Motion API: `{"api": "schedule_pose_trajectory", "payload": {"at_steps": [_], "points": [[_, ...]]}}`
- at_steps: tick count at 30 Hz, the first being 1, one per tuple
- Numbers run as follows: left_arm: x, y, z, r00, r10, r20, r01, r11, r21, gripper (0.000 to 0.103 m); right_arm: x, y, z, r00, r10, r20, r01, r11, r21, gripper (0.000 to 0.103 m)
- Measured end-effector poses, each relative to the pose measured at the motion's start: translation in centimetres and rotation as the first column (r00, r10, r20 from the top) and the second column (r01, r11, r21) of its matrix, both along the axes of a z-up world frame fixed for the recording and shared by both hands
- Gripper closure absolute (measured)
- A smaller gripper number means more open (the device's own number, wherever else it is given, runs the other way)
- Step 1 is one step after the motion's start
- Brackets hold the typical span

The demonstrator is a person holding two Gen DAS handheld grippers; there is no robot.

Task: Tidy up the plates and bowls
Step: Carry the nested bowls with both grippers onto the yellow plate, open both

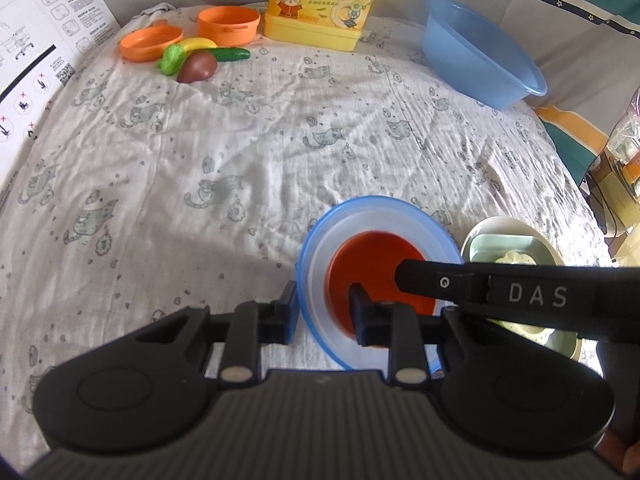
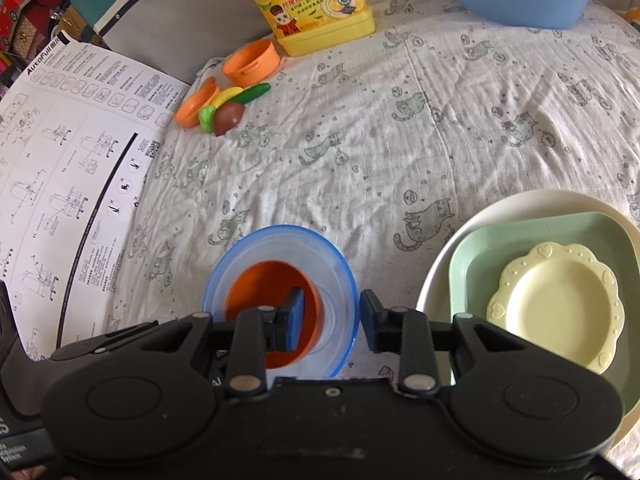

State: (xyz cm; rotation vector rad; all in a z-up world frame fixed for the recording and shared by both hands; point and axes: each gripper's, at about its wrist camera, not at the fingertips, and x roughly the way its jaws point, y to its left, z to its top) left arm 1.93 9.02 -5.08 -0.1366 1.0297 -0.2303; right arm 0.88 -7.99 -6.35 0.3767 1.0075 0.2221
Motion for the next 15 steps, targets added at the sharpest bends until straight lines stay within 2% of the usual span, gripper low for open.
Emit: {"api": "schedule_pose_trajectory", "payload": {"at_steps": [9,15], "points": [[-0.4,-1.6,1.9,1.0,-0.018,0.009,0.017,1.0,0.017,0.077,-1.1,-1.5,1.6,0.999,-0.025,0.032,0.025,1.0,0.005,0.072],[-0.2,-3.9,3.0,0.999,-0.051,0.01,0.051,0.998,0.021,0.077,-2.1,-4.0,2.5,0.996,-0.076,0.052,0.074,0.997,0.028,0.072]]}}
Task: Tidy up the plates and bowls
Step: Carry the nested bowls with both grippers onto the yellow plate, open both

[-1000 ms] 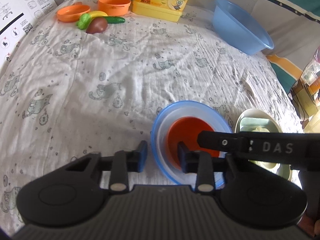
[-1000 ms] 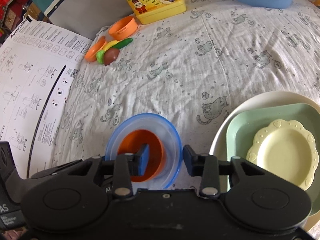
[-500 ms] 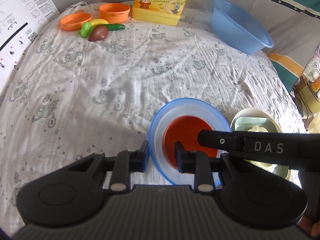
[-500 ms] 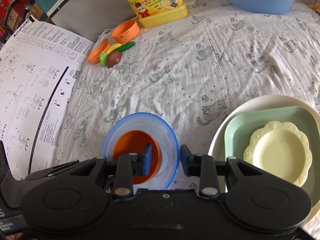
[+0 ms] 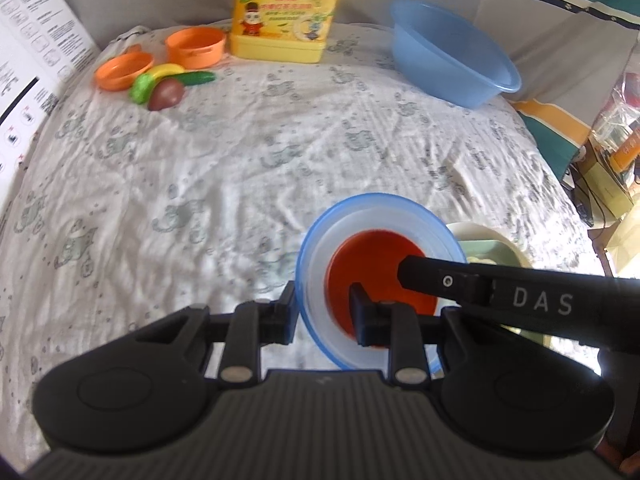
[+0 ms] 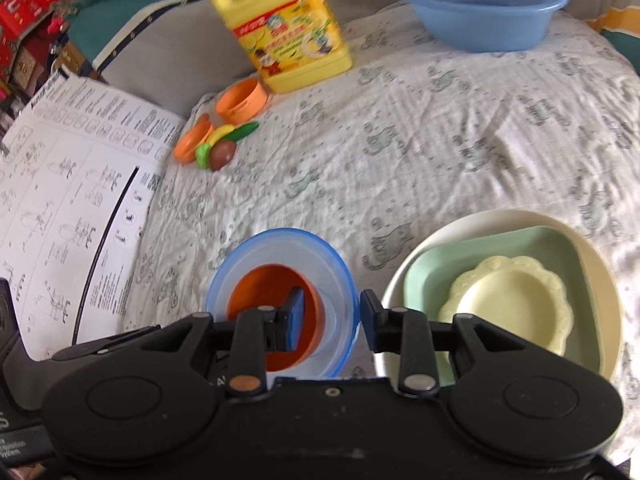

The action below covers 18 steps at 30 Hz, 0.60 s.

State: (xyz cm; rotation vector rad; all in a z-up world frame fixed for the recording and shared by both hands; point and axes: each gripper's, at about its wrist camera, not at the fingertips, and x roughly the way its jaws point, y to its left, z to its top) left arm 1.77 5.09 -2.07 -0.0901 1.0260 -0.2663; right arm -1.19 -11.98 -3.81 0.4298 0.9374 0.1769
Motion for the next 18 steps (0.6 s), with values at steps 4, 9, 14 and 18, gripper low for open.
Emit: {"api": "schedule_pose_trajectory", "payload": {"at_steps": [4,9,14,18], "points": [[0.3,-2.6,0.5,0.999,-0.049,-0.008,0.049,0.999,-0.022,0.077,-1.0,-3.1,0.6,0.998,-0.062,0.015,0.062,0.998,0.015,0.072],[0.7,-6.3,0.5,0.993,-0.112,-0.034,0.11,0.992,-0.054,0.077,-2.5,-7.5,0.7,0.989,-0.147,0.016,0.147,0.989,0.037,0.072],[0.9,-9.0,-0.1,0.988,-0.139,-0.074,0.134,0.989,-0.069,0.077,-3.4,-10.5,0.1,0.98,-0.198,0.003,0.198,0.979,0.049,0.072],[0.9,-10.0,-0.9,0.984,-0.143,-0.11,0.137,0.989,-0.062,0.077,-3.9,-12.3,-0.9,0.977,-0.212,-0.018,0.213,0.975,0.061,0.072]]}}
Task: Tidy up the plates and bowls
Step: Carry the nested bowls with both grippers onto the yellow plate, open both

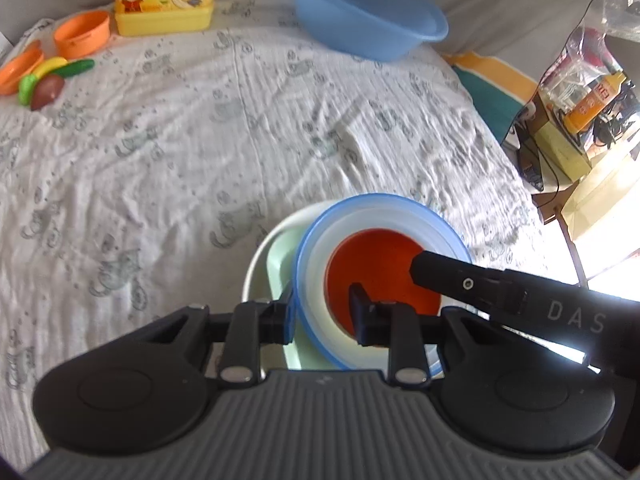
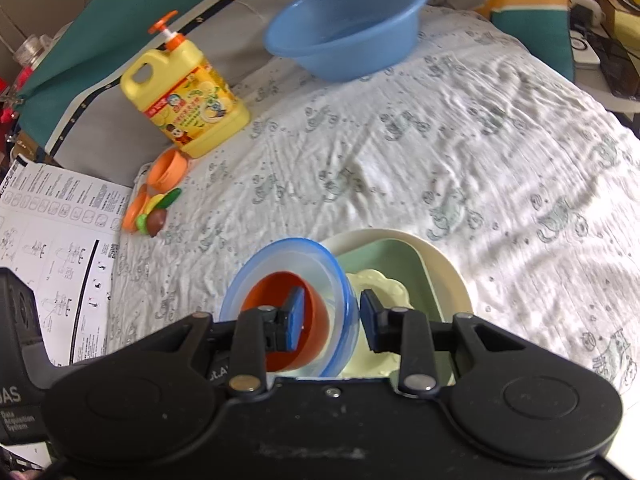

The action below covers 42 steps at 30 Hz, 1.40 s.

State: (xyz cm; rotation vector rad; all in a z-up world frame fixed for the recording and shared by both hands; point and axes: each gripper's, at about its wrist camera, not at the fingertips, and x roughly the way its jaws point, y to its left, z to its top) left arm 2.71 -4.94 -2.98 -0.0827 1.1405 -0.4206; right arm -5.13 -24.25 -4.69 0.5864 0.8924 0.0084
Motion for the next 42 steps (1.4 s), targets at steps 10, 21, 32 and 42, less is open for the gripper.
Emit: {"api": "schedule_pose_trajectory", "payload": {"at_steps": [10,21,32,42], "points": [[0.6,-1.6,-1.2,1.0,-0.011,-0.027,0.012,0.999,0.041,0.077,0.6,-0.8,-1.9,0.999,-0.015,-0.031,0.016,0.999,0.037,0.072],[0.9,-2.7,-2.2,0.999,-0.027,-0.02,0.029,0.996,0.089,0.06,1.1,-1.1,-3.0,0.999,-0.027,-0.042,0.029,0.998,0.054,0.07],[0.8,-2.8,-1.7,0.999,-0.043,0.011,0.041,0.995,0.092,0.049,1.2,-1.0,-2.6,0.999,-0.038,-0.024,0.039,0.998,0.038,0.061],[-0.2,-2.1,-0.2,0.997,-0.037,0.07,0.031,0.996,0.086,0.026,0.2,-0.5,-1.1,0.999,-0.05,0.017,0.05,0.999,-0.001,0.024]]}}
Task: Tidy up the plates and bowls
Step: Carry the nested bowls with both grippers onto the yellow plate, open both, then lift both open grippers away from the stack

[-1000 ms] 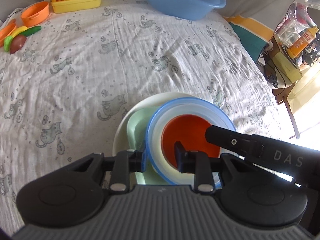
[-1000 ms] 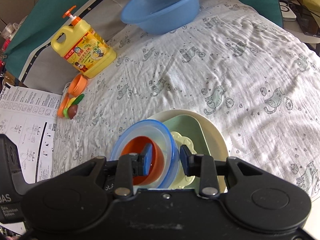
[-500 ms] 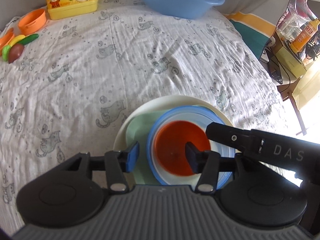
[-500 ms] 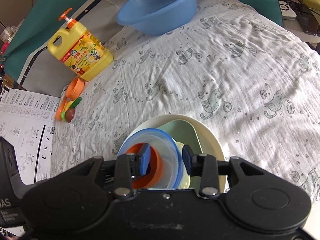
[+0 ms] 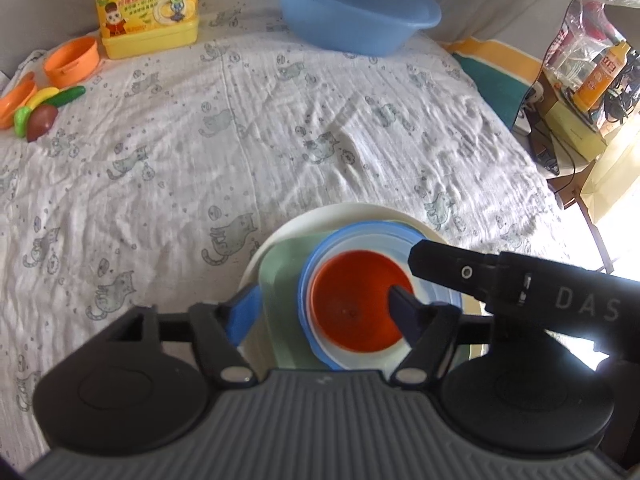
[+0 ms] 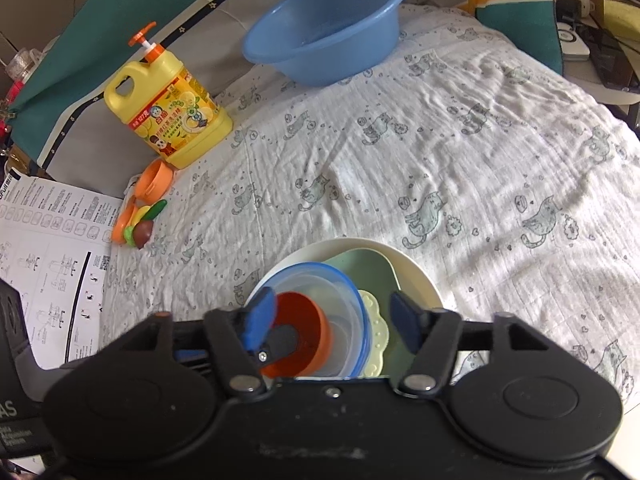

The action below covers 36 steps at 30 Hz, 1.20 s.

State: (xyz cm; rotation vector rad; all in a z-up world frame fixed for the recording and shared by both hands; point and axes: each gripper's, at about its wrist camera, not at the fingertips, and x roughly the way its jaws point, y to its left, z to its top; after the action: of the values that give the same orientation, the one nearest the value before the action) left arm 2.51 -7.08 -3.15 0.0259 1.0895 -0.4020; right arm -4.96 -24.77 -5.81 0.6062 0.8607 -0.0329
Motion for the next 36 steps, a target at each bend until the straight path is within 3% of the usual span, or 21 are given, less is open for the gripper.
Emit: {"api": "schedule_pose_trajectory", "payload": {"at_steps": [3,6,11,15,26,32,36], "points": [[-0.5,0.5,1.1,0.998,0.008,0.056,-0.008,1.0,0.007,0.008,-0.6,0.0,0.8,0.999,-0.009,0.032,0.01,1.0,-0.008,0.008],[-1.1,1.5,2.2,0.994,0.012,0.106,-0.011,1.0,-0.003,0.001,-1.3,-0.1,1.5,0.998,-0.016,0.057,0.016,1.0,0.0,0.0],[-2.3,3.6,3.4,0.987,0.038,0.158,-0.033,0.999,-0.03,0.0,-2.4,-0.3,1.8,0.997,-0.03,0.069,0.029,0.999,0.013,0.0],[-2.9,5.5,3.5,0.985,0.074,0.157,-0.065,0.996,-0.064,0.0,-3.3,-0.4,1.5,0.997,-0.046,0.067,0.044,0.999,0.025,0.0],[-4.3,7.3,2.6,0.983,0.104,0.15,-0.094,0.993,-0.073,0.0,-4.6,0.4,2.2,0.996,-0.037,0.082,0.038,0.999,-0.013,0.0],[-5.6,7.1,2.5,0.983,0.058,0.172,-0.052,0.998,-0.043,0.0,-5.4,1.3,2.3,0.996,0.017,0.089,-0.009,0.996,-0.086,0.0],[-7.2,7.7,2.1,0.967,0.036,0.252,-0.042,0.999,0.018,0.0,-6.6,2.2,1.9,0.994,0.077,0.083,-0.059,0.977,-0.204,0.0]]}}
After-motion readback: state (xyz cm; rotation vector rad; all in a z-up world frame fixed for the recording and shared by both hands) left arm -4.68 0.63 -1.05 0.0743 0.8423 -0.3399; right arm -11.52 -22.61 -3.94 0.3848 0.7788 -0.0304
